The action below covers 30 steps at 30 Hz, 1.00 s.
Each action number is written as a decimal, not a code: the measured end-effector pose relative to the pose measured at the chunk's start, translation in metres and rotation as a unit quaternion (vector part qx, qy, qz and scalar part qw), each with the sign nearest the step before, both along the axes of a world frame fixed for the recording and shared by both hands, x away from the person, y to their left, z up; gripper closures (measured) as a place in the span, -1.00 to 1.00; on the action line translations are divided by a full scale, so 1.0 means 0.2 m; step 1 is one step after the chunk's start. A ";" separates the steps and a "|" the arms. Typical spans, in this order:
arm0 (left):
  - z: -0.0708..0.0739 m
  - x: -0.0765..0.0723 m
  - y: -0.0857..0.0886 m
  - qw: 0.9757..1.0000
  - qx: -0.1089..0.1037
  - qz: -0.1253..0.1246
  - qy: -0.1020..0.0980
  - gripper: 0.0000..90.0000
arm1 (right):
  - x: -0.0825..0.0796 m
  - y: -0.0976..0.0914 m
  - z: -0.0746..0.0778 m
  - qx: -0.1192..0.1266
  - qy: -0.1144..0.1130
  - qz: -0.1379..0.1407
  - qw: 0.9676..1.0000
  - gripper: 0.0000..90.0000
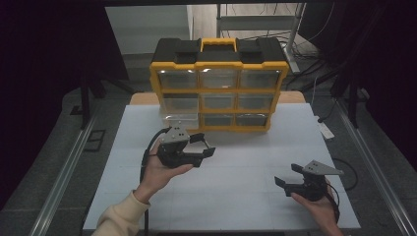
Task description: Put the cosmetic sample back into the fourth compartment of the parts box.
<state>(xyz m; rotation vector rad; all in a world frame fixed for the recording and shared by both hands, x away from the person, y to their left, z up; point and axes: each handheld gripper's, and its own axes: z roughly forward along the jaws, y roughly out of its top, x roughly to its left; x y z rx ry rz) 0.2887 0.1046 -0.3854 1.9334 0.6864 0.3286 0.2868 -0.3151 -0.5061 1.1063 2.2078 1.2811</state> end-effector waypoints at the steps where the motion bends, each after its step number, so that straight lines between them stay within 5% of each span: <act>1: 0.01 0.00 0.01 1.000 -0.001 0.000 -0.002 -0.11 | 0.00 0.00 0.00 0.000 0.000 0.000 1.000 -0.69; 30: 0.08 0.09 0.10 0.999 -0.010 0.032 -0.015 -0.11 | 0.00 0.00 0.00 0.000 0.000 -0.002 1.000 -0.69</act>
